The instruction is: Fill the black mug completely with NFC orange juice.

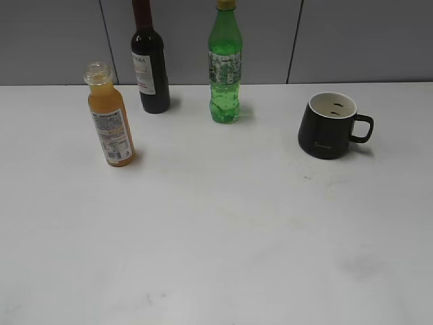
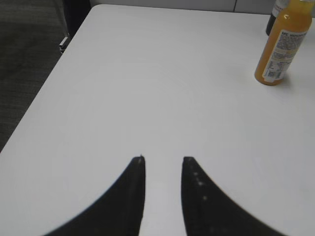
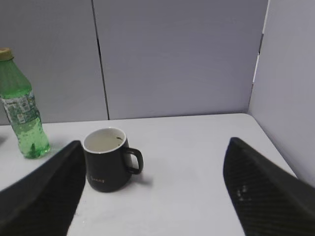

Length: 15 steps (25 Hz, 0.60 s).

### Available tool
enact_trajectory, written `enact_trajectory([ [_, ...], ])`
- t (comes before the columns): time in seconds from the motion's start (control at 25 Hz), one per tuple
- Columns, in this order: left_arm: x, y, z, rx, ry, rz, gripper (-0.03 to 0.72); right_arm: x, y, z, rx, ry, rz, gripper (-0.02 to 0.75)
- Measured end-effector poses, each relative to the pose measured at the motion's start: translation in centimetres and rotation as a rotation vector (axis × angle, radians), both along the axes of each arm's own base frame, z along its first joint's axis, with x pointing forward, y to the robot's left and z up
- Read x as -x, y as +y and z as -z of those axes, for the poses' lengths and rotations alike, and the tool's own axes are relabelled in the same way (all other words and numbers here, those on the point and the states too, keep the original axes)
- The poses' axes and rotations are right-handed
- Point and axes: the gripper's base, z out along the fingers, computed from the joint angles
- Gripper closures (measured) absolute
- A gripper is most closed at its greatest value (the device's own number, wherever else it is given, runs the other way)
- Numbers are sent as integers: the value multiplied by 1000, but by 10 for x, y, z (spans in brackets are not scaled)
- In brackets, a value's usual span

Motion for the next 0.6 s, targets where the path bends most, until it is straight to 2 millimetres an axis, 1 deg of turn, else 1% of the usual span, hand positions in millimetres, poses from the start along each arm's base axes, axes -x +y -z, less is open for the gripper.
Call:
enact_trajectory([
  [0.16,0,0,0,0,0,0,484,-31,-1,8,-4,-32,7,71],
  [0.4,0,0,0,0,0,0,484,-83,-1,24,13,-44,13,76],
  [0.6,0,0,0,0,0,0,484,-126,2,47,56,-100,-21,78],
])
